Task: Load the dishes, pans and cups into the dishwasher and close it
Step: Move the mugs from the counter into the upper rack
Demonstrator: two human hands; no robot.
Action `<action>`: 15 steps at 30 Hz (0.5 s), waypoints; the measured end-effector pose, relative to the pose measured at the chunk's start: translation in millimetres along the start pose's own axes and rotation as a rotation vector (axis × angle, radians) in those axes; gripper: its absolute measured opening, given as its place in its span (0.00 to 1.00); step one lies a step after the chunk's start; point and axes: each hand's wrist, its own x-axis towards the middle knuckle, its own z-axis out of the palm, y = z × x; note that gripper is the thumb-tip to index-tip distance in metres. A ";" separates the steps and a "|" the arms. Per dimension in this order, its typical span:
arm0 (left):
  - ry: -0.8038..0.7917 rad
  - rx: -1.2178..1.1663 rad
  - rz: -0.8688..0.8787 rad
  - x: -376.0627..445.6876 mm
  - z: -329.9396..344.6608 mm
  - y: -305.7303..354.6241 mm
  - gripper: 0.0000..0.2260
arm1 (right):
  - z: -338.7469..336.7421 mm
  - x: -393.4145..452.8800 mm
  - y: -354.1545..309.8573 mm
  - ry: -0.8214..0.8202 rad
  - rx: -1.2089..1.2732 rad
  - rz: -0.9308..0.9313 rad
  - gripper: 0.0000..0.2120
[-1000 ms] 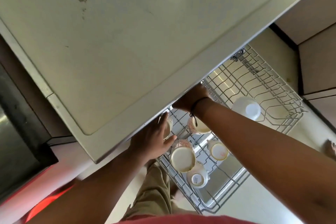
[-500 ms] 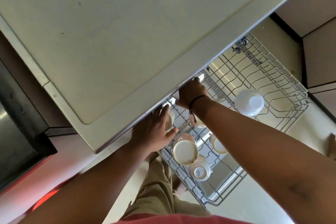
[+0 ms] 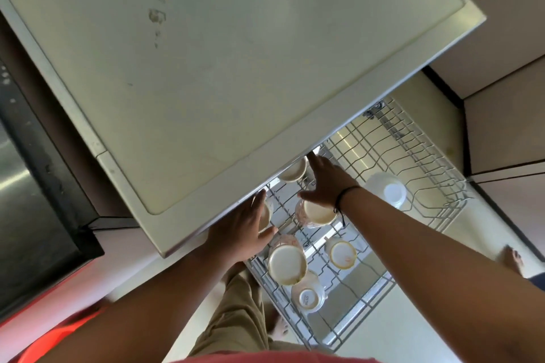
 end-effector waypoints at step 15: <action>0.131 0.145 -0.292 -8.7 28.1 83.3 0.37 | 39.7 -157.9 147.0 0.169 0.177 0.042 0.42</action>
